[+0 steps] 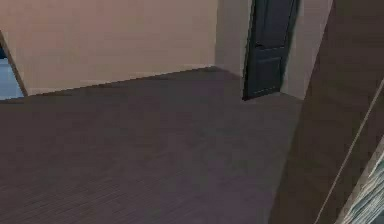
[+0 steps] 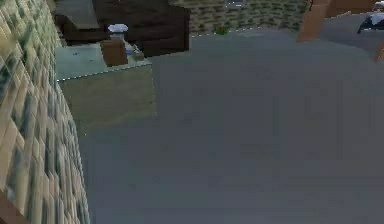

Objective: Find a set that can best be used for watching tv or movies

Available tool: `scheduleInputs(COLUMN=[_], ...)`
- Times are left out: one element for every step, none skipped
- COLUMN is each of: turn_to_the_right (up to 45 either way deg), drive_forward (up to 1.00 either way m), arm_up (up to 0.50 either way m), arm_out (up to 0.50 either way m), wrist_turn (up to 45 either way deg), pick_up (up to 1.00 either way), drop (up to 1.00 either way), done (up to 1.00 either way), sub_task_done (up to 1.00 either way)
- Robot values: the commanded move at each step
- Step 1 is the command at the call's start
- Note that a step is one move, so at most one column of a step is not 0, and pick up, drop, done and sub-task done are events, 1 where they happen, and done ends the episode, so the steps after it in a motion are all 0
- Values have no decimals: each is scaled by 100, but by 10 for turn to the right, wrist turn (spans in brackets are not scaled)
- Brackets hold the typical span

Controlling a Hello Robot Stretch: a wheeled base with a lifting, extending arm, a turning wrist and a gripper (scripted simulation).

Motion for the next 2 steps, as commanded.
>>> scheduleInputs(turn_to_the_right=[-330, 0], drive_forward=[0, 100], arm_up=[0, 0], arm_out=[0, 0], wrist_turn=[0, 0], pick_up=[0, 0], drop=[0, 0], done=[0, 0], sub_task_done=[0, 0])
